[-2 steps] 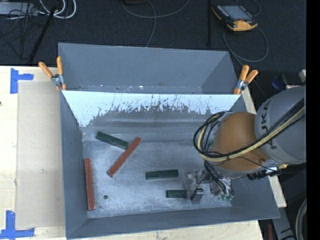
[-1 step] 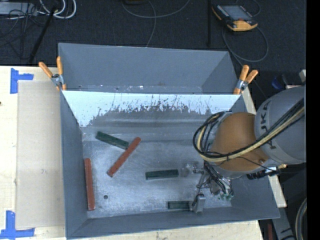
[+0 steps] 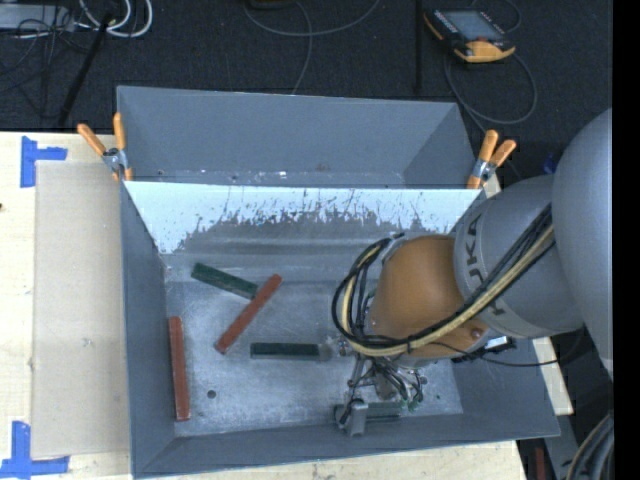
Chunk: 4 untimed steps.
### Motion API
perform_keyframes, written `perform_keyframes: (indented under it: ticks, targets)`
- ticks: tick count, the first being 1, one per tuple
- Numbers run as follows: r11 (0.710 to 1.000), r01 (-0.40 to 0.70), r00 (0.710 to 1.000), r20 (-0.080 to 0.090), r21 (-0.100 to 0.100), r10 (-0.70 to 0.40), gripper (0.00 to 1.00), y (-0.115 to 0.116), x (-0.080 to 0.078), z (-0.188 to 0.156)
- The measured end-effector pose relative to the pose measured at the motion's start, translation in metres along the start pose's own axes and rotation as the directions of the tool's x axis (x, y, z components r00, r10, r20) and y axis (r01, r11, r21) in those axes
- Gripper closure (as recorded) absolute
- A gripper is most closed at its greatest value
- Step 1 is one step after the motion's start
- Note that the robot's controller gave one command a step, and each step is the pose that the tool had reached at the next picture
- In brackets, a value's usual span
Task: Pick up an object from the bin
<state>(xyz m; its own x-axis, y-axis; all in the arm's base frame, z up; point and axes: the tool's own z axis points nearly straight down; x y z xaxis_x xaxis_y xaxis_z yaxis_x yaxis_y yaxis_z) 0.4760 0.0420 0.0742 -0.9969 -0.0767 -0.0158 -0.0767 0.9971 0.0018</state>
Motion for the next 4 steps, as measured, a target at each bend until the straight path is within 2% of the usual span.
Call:
perform_keyframes:
  ticks: [1, 2, 3, 4]
  targets:
    - [1.0, -0.009, 1.0, -0.008, 0.002, 0.009, 0.0, -0.016, -0.023, -0.068]
    - [0.997, 0.072, 0.997, -0.018, -0.003, -0.072, 0.0, 0.061, -0.057, 0.009]
    - [0.998, 0.069, 0.998, -0.015, 0.001, -0.069, 1.0, 0.057, -0.058, 0.005]
    - [0.997, 0.079, 0.997, -0.007, 0.001, -0.079, 1.0, 0.047, -0.06, -0.136]
